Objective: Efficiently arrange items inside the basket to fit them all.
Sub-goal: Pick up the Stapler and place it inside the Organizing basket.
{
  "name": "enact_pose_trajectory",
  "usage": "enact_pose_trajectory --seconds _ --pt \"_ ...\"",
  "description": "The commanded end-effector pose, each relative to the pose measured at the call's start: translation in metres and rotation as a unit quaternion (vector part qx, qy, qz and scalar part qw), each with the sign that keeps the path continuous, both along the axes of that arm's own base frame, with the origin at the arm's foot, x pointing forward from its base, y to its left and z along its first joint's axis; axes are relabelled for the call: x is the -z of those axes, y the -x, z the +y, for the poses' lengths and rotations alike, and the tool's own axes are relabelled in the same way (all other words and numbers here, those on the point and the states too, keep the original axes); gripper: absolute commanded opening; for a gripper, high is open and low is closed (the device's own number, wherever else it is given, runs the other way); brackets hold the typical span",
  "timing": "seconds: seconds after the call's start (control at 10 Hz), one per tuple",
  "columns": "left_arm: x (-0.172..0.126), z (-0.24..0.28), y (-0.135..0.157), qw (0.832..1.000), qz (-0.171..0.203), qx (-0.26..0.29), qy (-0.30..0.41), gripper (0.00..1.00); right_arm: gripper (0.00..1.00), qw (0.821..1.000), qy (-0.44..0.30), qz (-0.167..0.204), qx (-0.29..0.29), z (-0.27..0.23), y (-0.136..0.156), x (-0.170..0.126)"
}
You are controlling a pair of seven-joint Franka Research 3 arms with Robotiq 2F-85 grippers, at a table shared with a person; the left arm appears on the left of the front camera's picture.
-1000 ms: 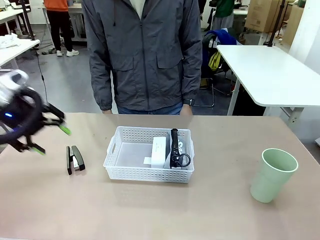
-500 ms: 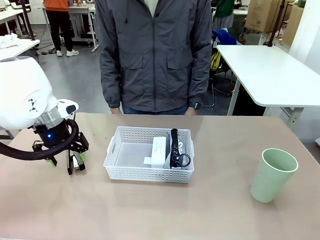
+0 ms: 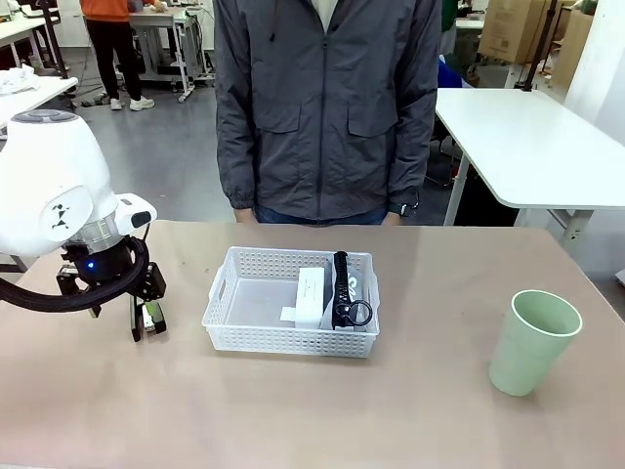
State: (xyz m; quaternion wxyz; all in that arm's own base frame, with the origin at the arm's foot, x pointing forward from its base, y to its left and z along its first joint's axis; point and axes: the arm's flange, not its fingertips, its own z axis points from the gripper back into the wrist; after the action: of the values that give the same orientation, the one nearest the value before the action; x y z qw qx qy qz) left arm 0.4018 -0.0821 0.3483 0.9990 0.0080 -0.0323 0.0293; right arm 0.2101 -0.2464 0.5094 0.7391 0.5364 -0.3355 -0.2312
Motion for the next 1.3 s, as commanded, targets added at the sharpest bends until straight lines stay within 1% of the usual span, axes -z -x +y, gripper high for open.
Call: enact_pose_trajectory --seconds 0.0,0.1,0.2,0.5,0.6,0.7,0.8,0.9,1.0,1.1,1.2 --pt "-0.001 0.002 -0.002 0.998 -0.02 -0.021 0.049 1.0 1.0 1.0 0.0 -0.02 0.001 -0.001 -0.002 0.0" --pt "-0.007 0.001 -0.004 0.993 -0.02 -0.052 0.101 1.0 1.0 1.0 0.0 -0.02 0.001 -0.001 -0.002 0.0" --pt "0.0 0.001 -0.002 1.0 -0.005 -0.011 0.017 1.0 1.0 1.0 0.0 -0.02 0.001 -0.001 -0.002 0.0" --pt "0.0 0.001 -0.002 1.0 -0.005 -0.011 0.017 1.0 1.0 1.0 0.0 -0.02 0.001 -0.001 -0.002 0.0" --pt "-0.001 0.0 -0.003 0.999 -0.007 -0.015 0.032 1.0 1.0 1.0 0.0 -0.02 0.001 -0.001 -0.002 0.0" --pt "-0.005 -0.006 0.0 0.993 0.0 -0.1 0.059 1.0 1.0 1.0 0.0 -0.02 0.001 -0.001 -0.002 0.0" --pt "-0.007 -0.01 0.002 0.984 -0.006 -0.161 0.078 1.0 1.0 1.0 0.0 -0.02 0.001 -0.001 -0.002 0.0" --pt "-0.006 -0.011 0.003 0.969 -0.028 -0.227 0.098 1.0 1.0 1.0 0.0 -0.02 0.001 -0.001 -0.002 0.0" --pt "-0.003 -0.01 0.001 0.956 -0.038 -0.267 0.113 1.0 1.0 1.0 0.0 -0.02 0.001 -0.001 -0.002 0.0" --pt "-0.002 -0.01 0.001 0.954 -0.05 -0.277 0.102 1.0 1.0 1.0 0.0 -0.02 0.001 -0.001 -0.002 0.0" --pt "-0.001 -0.01 0.0 0.955 -0.052 -0.276 0.095 1.0 1.0 1.0 0.0 -0.02 0.001 -0.001 -0.002 0.0"
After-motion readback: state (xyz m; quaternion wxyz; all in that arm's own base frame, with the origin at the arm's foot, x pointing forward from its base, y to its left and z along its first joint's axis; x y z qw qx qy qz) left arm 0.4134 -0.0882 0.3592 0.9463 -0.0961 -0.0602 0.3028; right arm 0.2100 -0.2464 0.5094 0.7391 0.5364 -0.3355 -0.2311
